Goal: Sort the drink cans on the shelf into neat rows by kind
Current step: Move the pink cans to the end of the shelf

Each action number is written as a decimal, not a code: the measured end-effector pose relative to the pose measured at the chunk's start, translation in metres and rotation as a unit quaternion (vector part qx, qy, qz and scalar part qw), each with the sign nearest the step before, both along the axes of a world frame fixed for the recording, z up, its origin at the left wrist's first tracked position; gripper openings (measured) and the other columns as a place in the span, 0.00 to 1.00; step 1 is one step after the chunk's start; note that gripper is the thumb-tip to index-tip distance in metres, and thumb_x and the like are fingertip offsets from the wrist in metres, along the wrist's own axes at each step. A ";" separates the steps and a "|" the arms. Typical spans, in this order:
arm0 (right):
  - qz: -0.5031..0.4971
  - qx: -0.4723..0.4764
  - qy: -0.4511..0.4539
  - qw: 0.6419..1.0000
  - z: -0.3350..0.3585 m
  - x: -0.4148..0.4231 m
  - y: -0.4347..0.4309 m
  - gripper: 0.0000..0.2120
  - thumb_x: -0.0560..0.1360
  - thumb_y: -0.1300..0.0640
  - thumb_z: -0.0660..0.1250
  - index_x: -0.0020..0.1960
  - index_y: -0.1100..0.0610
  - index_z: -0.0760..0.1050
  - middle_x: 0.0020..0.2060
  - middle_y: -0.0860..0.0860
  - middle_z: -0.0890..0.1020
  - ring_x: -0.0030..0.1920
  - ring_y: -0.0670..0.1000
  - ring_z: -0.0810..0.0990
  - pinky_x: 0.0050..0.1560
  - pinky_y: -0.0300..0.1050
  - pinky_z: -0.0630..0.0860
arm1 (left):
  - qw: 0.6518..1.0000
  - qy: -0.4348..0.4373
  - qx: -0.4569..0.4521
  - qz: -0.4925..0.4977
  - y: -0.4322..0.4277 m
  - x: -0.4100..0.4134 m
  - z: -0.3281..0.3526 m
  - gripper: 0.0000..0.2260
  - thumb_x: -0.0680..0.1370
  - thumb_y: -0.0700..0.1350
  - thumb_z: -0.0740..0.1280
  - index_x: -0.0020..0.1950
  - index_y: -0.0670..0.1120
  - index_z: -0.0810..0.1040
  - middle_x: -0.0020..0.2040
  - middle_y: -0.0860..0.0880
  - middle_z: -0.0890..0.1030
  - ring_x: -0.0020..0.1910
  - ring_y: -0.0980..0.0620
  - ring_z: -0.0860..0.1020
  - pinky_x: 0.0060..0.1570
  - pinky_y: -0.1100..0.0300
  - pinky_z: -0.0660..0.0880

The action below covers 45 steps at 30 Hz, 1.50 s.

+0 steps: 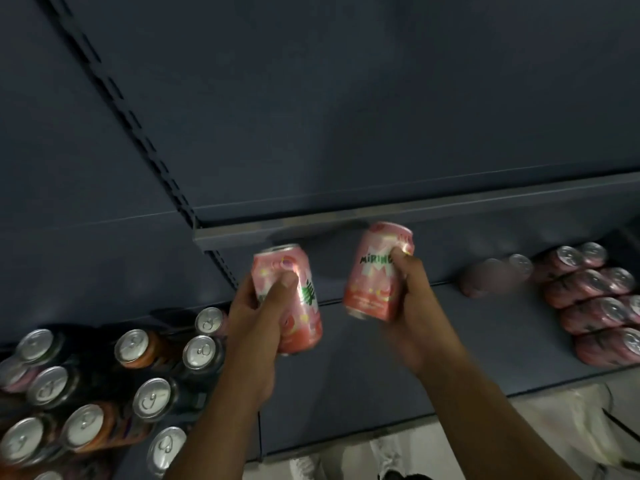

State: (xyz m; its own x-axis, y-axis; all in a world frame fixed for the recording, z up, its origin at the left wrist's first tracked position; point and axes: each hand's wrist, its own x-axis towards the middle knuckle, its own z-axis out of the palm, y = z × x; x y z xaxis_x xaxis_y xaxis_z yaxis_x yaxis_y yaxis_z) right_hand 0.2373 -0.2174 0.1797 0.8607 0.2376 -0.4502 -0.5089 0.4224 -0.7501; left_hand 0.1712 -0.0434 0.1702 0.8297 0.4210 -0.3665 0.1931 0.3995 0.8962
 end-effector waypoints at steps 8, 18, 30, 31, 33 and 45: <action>-0.032 -0.007 -0.017 0.999 0.044 -0.005 -0.030 0.28 0.67 0.40 0.69 0.59 0.58 0.78 0.48 0.59 0.85 0.48 0.56 0.84 0.50 0.52 0.81 | 0.997 -0.016 -0.038 -0.060 -0.034 0.011 0.059 0.26 0.71 0.63 0.70 0.65 0.52 0.78 0.56 0.49 0.86 0.53 0.51 0.85 0.46 0.52 0.82; -0.021 0.037 -0.061 0.997 0.068 -0.008 -0.157 0.18 0.77 0.40 0.63 0.57 0.53 0.79 0.41 0.51 0.83 0.42 0.50 0.83 0.50 0.53 0.78 | 0.986 -0.038 -0.078 -0.140 -0.156 0.012 0.094 0.26 0.69 0.61 0.67 0.61 0.47 0.80 0.46 0.48 0.86 0.44 0.50 0.84 0.41 0.54 0.82; -0.008 0.103 -0.007 0.995 0.049 -0.021 -0.329 0.34 0.67 0.34 0.73 0.63 0.57 0.79 0.55 0.57 0.83 0.52 0.55 0.81 0.56 0.55 0.78 | 0.982 -0.003 -0.082 -0.173 -0.324 0.012 0.099 0.26 0.72 0.61 0.67 0.63 0.47 0.80 0.50 0.46 0.85 0.47 0.50 0.83 0.47 0.54 0.81; -0.022 0.099 -0.008 0.995 0.046 -0.021 -0.338 0.33 0.69 0.34 0.70 0.64 0.58 0.79 0.56 0.57 0.83 0.54 0.56 0.81 0.61 0.57 0.76 | 0.980 0.003 -0.075 -0.182 -0.332 0.014 0.097 0.29 0.71 0.63 0.66 0.65 0.47 0.79 0.51 0.46 0.84 0.46 0.51 0.83 0.46 0.55 0.82; -0.038 0.097 0.003 0.995 0.041 -0.019 -0.348 0.32 0.73 0.35 0.65 0.65 0.58 0.78 0.55 0.58 0.84 0.53 0.56 0.83 0.64 0.58 0.76 | 0.977 0.008 -0.070 -0.203 -0.341 0.016 0.094 0.29 0.70 0.64 0.65 0.63 0.47 0.79 0.49 0.46 0.85 0.44 0.52 0.84 0.44 0.56 0.83; -0.060 0.050 0.065 0.995 0.024 0.017 -0.372 0.26 0.80 0.36 0.59 0.58 0.57 0.81 0.47 0.56 0.86 0.46 0.55 0.85 0.53 0.55 0.80 | 0.965 0.062 -0.079 -0.244 -0.358 0.076 0.046 0.25 0.72 0.61 0.66 0.63 0.48 0.79 0.47 0.49 0.86 0.44 0.50 0.83 0.47 0.53 0.80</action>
